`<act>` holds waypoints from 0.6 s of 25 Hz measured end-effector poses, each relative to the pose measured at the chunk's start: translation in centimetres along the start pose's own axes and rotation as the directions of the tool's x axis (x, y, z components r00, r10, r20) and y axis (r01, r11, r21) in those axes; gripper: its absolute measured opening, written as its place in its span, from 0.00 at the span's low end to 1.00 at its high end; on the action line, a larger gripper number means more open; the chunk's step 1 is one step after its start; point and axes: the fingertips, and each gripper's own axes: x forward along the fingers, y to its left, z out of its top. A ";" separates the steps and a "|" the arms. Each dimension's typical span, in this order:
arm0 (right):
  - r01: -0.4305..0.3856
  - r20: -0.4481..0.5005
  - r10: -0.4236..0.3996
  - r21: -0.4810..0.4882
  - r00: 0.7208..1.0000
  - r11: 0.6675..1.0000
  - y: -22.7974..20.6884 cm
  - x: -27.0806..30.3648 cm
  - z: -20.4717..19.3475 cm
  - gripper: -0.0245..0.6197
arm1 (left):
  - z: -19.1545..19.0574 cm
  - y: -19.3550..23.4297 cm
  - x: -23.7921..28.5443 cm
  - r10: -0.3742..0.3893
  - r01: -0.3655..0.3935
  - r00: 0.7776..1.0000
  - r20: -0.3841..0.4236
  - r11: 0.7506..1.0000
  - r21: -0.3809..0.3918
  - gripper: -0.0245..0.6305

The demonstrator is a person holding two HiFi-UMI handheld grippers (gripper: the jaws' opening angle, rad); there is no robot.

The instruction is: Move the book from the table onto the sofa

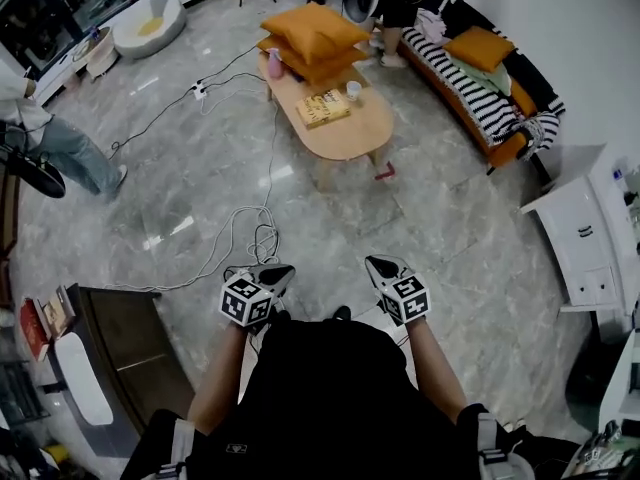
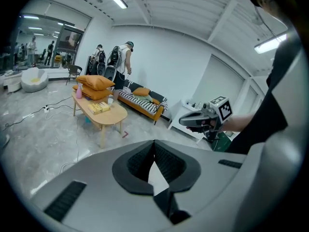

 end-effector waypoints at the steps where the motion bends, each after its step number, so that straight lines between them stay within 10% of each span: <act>1: -0.010 -0.006 0.010 -0.003 1.000 1.000 -0.3 -0.2 -0.3 0.05 | -0.1 -0.1 0.0 0.016 -0.016 1.000 0.006 1.000 -0.012 0.05; 15: -0.012 -0.029 0.014 0.071 0.999 0.997 -3.4 -1.7 -4.1 0.05 | -1.1 -2.2 2.2 0.036 -0.037 0.999 -0.037 0.998 -0.041 0.05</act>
